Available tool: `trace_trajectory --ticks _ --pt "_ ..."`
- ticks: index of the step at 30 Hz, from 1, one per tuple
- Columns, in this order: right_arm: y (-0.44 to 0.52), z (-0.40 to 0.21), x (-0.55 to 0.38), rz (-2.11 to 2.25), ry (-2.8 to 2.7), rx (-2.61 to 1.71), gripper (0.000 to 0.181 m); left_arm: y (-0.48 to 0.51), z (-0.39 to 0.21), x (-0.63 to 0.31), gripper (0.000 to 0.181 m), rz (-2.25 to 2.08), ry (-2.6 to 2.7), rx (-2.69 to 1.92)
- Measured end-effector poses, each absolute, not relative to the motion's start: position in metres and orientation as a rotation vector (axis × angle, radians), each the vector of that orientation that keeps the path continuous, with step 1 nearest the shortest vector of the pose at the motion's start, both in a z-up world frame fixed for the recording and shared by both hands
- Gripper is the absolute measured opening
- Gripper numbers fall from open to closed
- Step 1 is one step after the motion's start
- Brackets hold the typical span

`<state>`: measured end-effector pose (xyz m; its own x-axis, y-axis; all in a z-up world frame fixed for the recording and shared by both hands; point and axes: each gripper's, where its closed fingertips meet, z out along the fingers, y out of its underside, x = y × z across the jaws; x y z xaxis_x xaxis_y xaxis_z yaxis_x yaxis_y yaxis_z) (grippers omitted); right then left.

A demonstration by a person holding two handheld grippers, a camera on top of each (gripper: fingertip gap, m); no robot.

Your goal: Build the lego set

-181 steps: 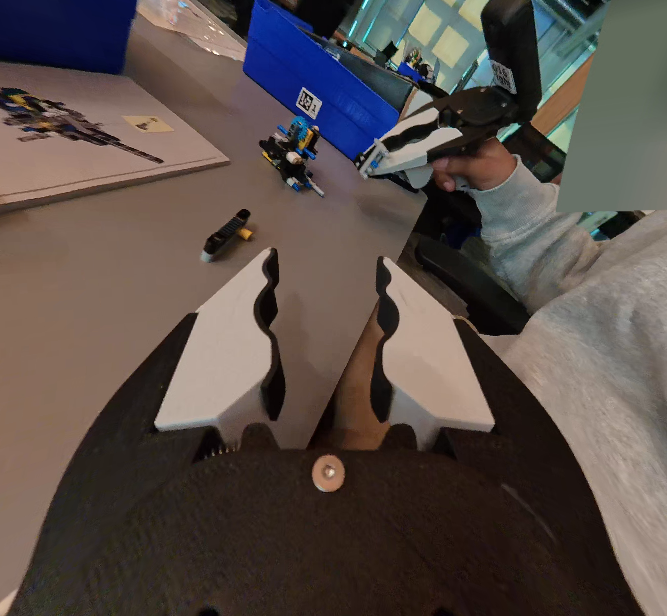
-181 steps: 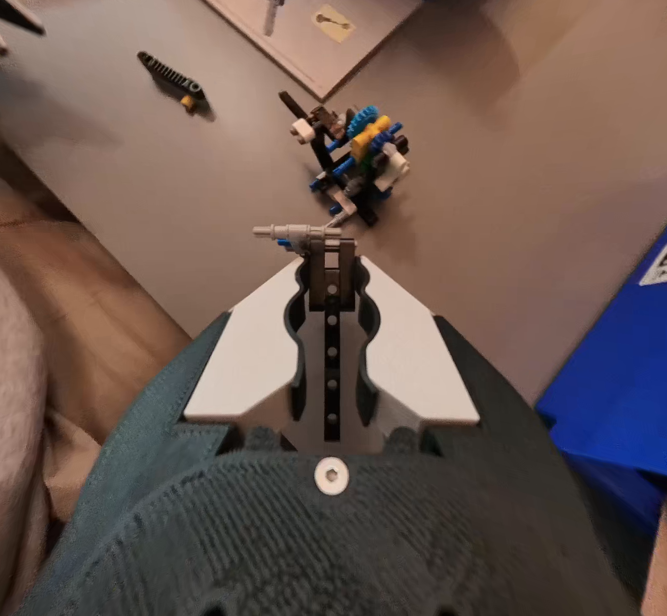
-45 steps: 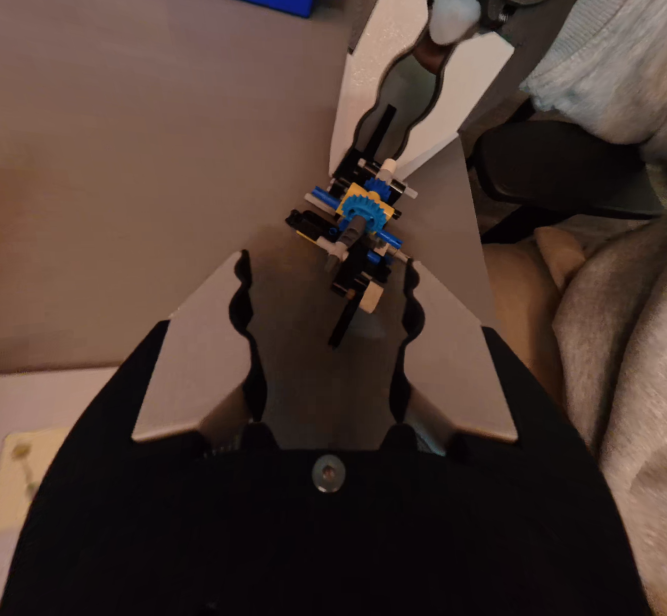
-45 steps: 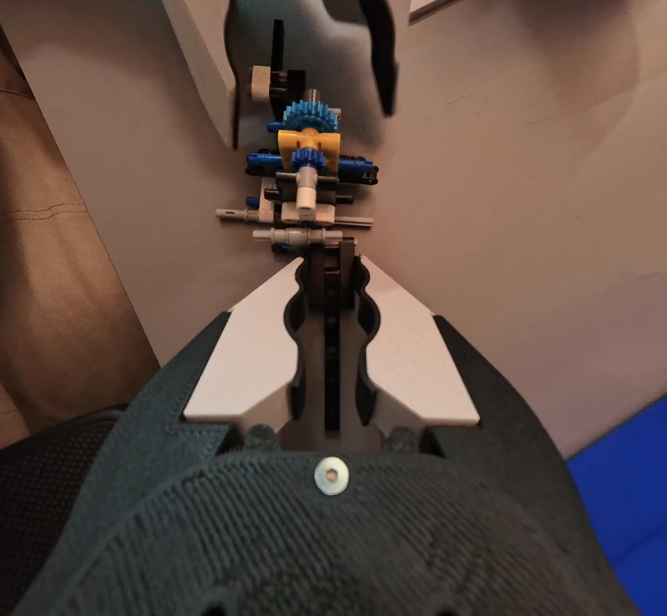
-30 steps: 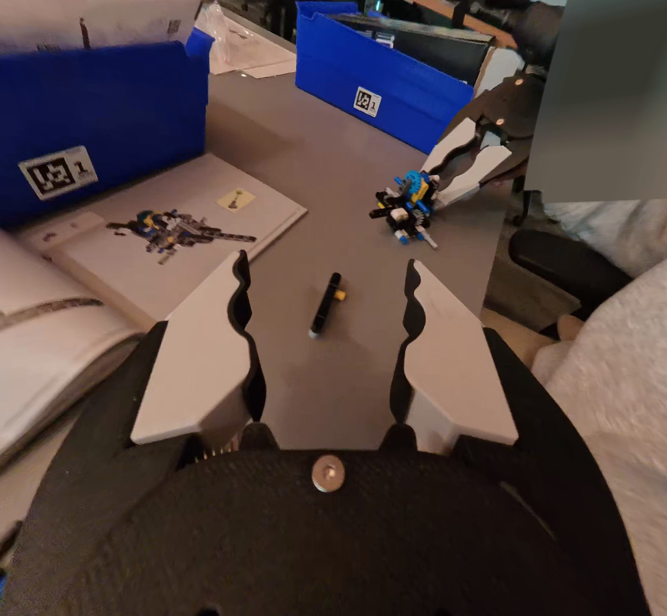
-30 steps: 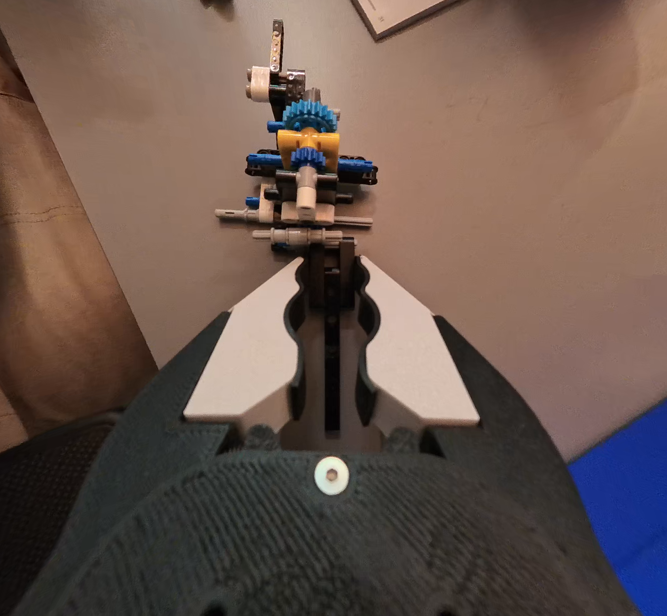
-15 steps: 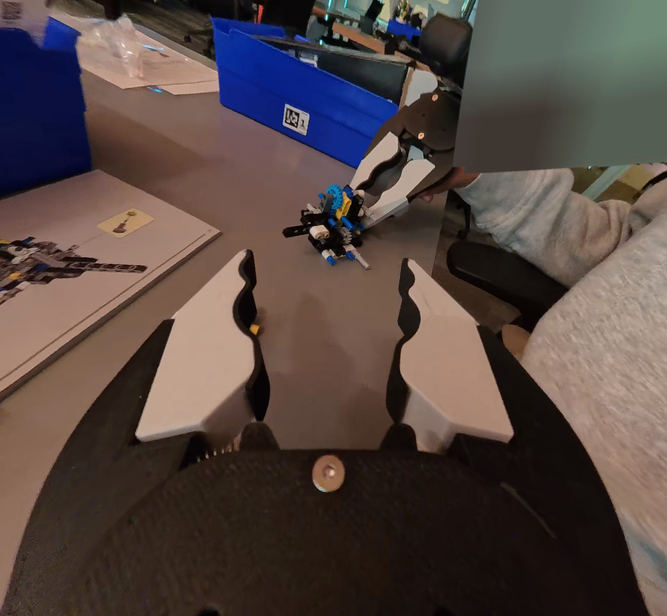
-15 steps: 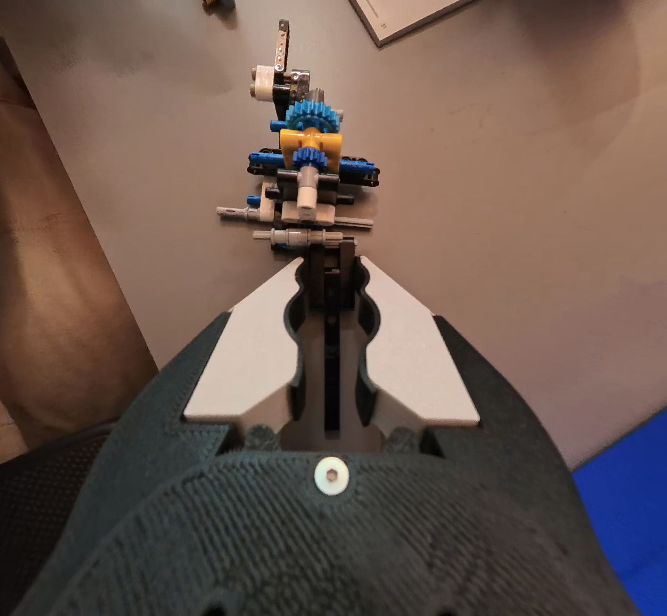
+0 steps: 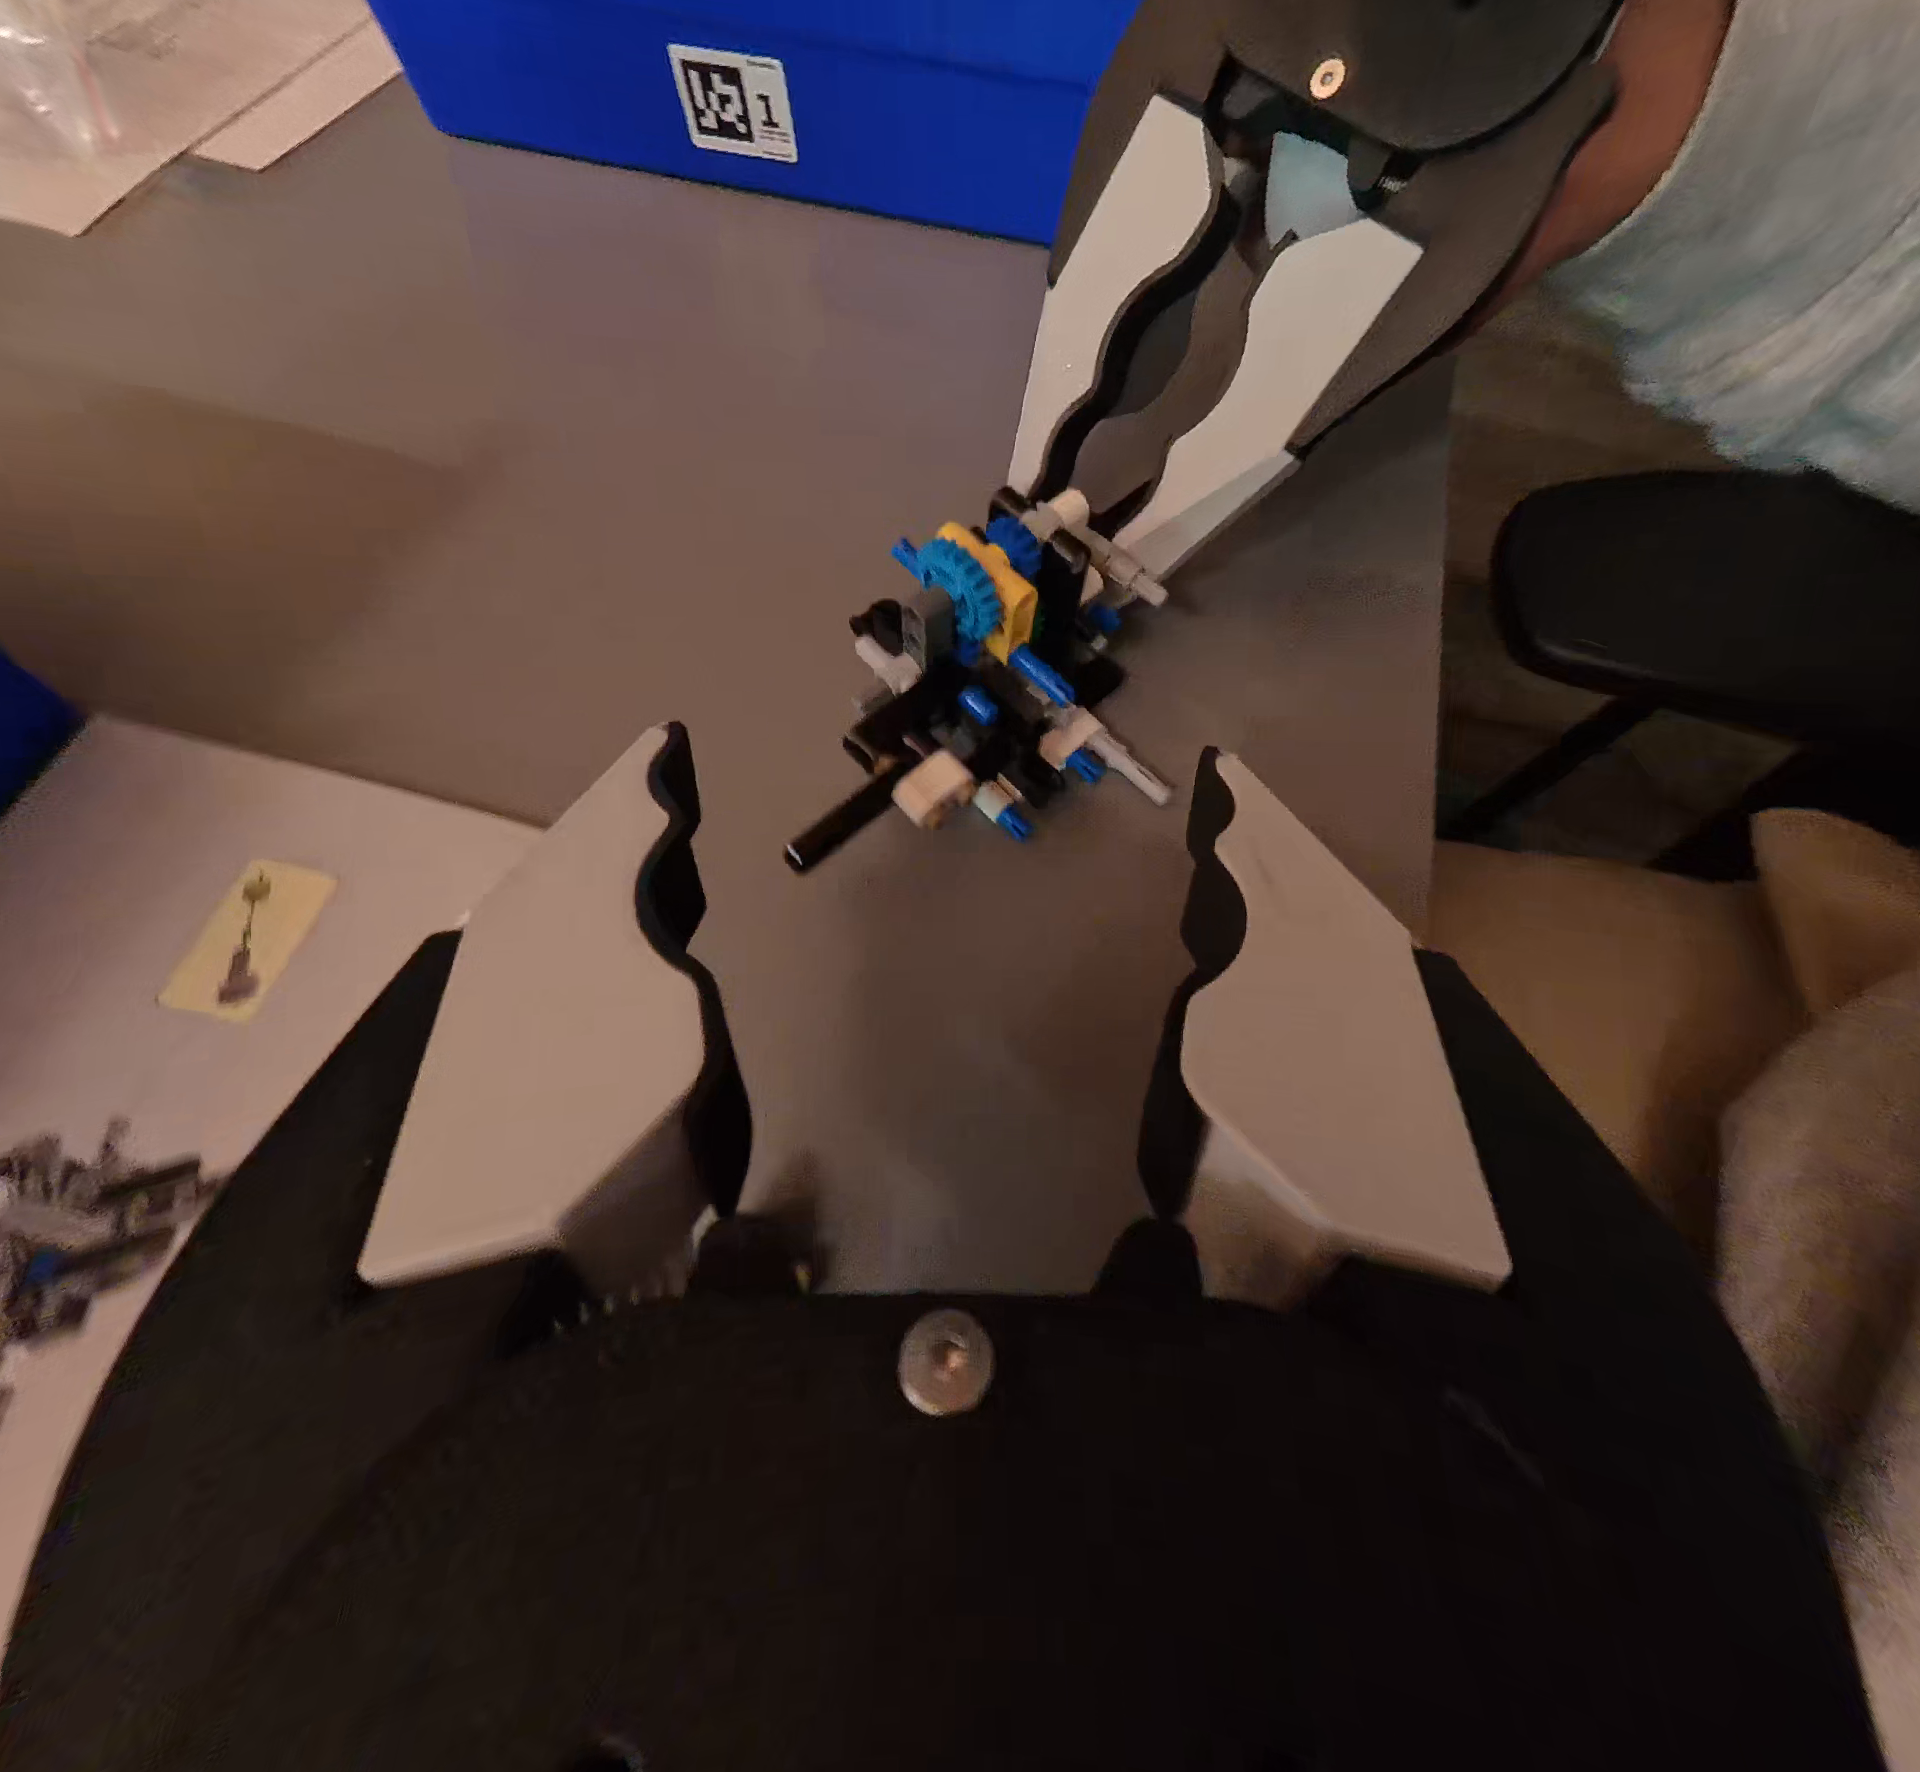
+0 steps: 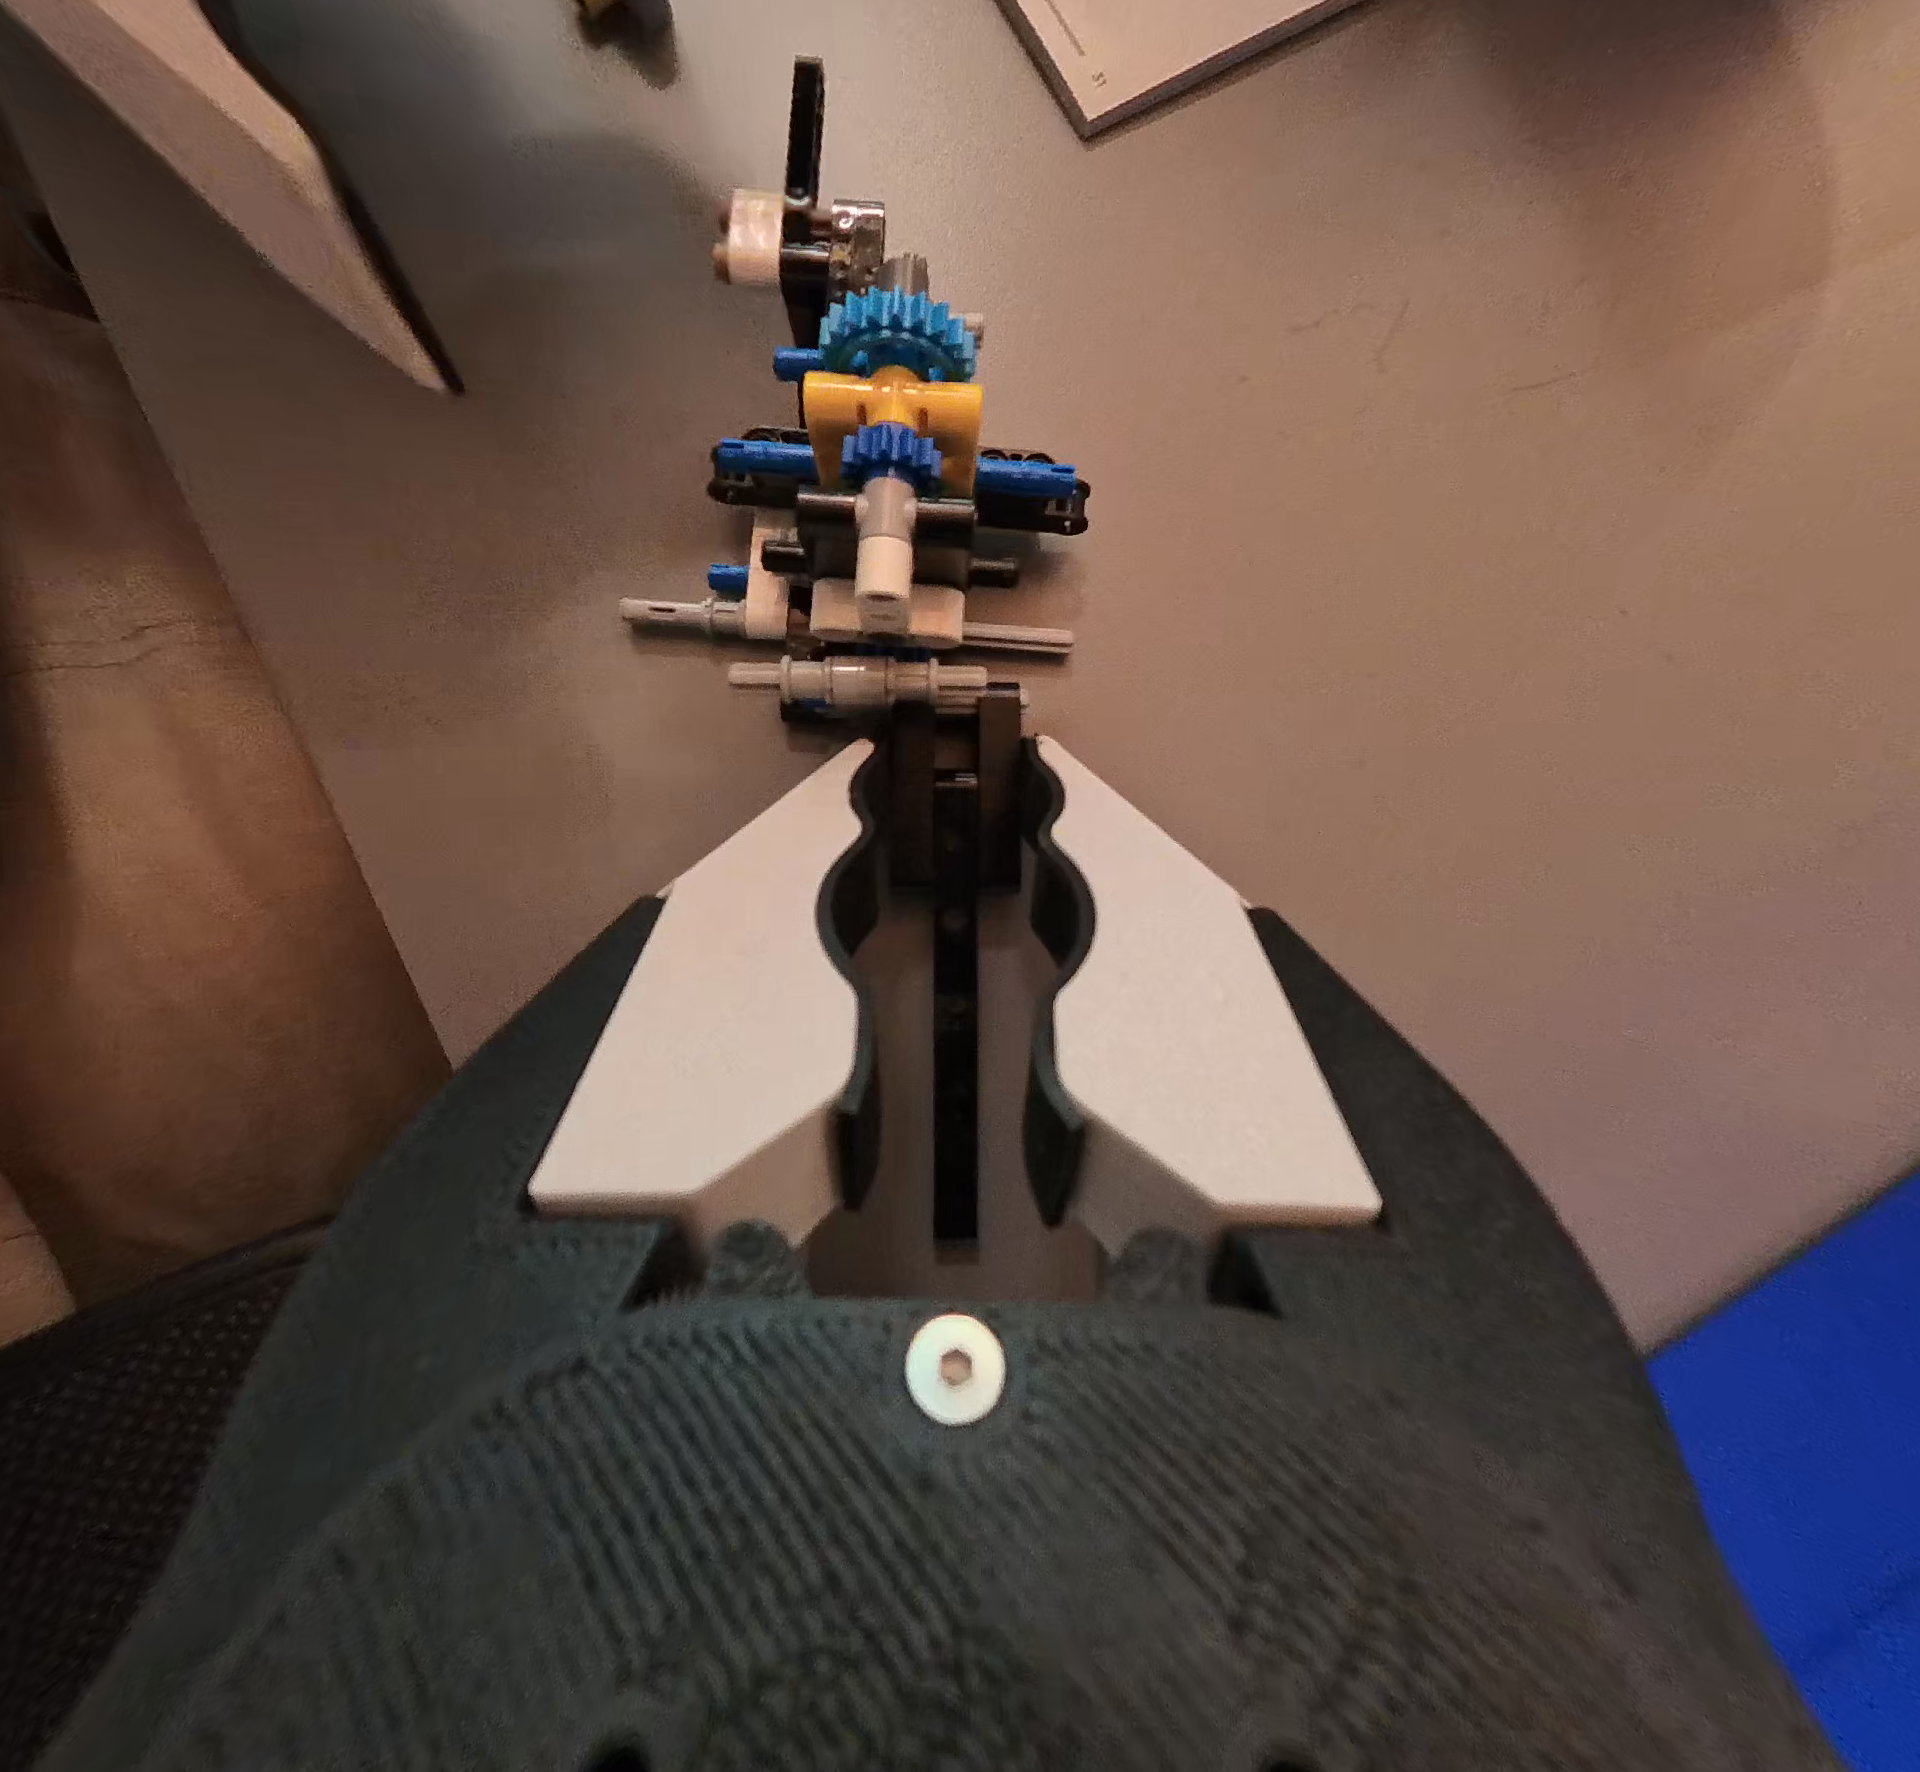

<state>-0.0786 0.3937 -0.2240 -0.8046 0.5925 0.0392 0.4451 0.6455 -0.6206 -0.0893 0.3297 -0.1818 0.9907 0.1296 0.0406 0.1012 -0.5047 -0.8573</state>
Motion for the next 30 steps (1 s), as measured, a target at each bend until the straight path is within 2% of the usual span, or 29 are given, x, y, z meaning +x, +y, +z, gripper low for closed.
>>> trace_trajectory --ticks 4,9,13,17,19,23,25,30 --pt "0.394 -0.224 -0.079 0.9 -2.621 -0.845 0.024 0.347 -0.188 -0.096 0.097 0.034 -0.023 -2.215" --pt "0.394 -0.224 -0.079 0.907 -2.621 -0.846 0.024 0.36 -0.199 -0.1 0.112 0.135 0.106 -2.336" --pt "0.394 -0.224 -0.079 0.91 -2.616 -0.849 0.024 0.363 -0.205 -0.102 0.113 0.241 0.093 -2.365" --pt "0.393 -0.224 -0.079 0.904 -2.61 -0.871 0.024 0.354 -0.184 -0.102 0.112 0.314 -0.073 -2.253" --pt "0.393 -0.224 -0.079 0.895 -2.601 -0.892 0.024 0.345 -0.177 -0.096 0.105 0.301 -0.212 -2.19" --pt "0.39 -0.224 -0.078 0.865 -2.588 -0.936 0.024 0.334 -0.171 -0.046 0.065 0.079 -0.335 -2.076" --pt "0.388 -0.224 -0.076 0.848 -2.579 -0.961 0.024 0.334 -0.172 -0.012 0.06 -0.118 -0.356 -2.03" --pt "0.382 -0.225 -0.073 0.799 -2.544 -1.055 0.024 0.332 -0.176 0.005 0.07 -0.312 -0.486 -1.94"
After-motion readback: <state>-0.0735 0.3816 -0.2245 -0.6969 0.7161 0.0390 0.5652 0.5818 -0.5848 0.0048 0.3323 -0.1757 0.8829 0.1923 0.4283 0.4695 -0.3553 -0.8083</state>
